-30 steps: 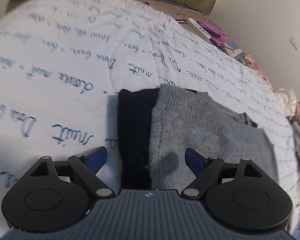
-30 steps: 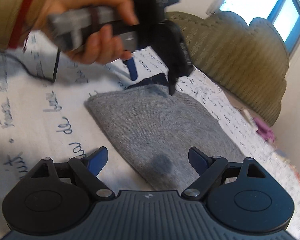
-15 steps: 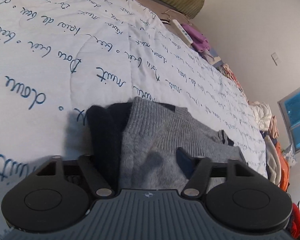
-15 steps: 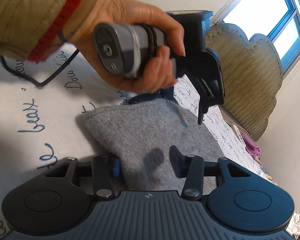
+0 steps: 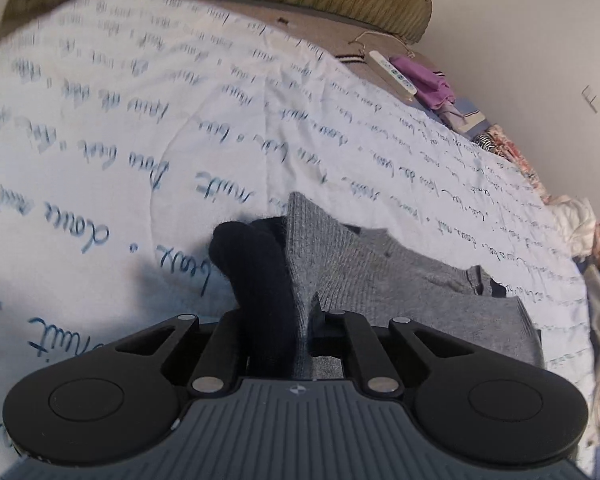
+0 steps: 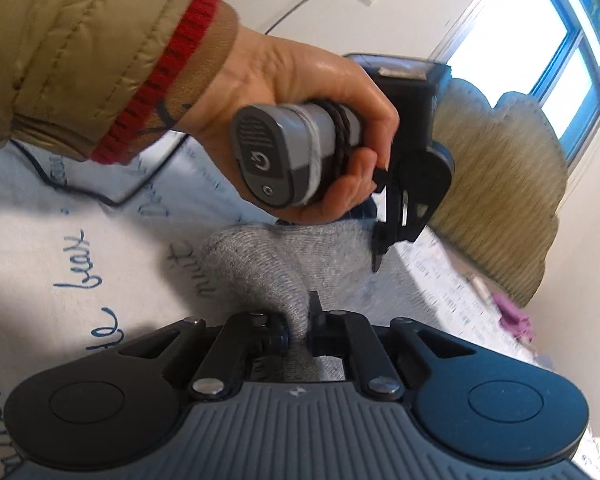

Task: Fold small clothes
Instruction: 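Grasp the side edge of the folded sweater with both tools, then lift the grasped edge and fold it lengthwise over the sweater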

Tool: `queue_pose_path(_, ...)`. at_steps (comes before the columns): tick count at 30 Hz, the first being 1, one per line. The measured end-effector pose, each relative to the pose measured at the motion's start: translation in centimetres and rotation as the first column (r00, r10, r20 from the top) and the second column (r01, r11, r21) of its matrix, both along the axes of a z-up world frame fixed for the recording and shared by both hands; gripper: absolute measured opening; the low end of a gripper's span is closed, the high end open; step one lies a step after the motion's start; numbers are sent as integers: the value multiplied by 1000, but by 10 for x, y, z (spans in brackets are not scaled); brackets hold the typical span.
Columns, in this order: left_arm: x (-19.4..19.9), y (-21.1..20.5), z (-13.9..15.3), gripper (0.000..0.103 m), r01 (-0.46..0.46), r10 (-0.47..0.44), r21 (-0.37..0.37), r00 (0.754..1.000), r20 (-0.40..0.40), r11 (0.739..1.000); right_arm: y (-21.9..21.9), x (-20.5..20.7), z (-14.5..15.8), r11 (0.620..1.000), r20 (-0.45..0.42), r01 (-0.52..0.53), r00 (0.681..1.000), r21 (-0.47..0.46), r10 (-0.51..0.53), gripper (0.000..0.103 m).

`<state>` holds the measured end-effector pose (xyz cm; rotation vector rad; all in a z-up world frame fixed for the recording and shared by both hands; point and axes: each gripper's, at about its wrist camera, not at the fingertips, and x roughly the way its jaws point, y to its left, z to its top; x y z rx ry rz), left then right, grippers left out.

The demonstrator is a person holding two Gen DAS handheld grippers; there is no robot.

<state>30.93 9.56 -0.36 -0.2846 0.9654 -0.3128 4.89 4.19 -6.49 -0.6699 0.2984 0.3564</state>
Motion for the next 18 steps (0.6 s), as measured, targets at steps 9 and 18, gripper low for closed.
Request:
queue_pose_path(9, -21, -46, 50, 10, -29, 25, 89, 998, 51, 996, -60, -17, 32, 979, 16, 51, 998, 199, -56, 7)
queue_pose_path(18, -46, -111, 87, 10, -43, 19, 174, 990, 139, 984, -131, -31, 55, 921, 9, 126, 990, 370, -139, 7)
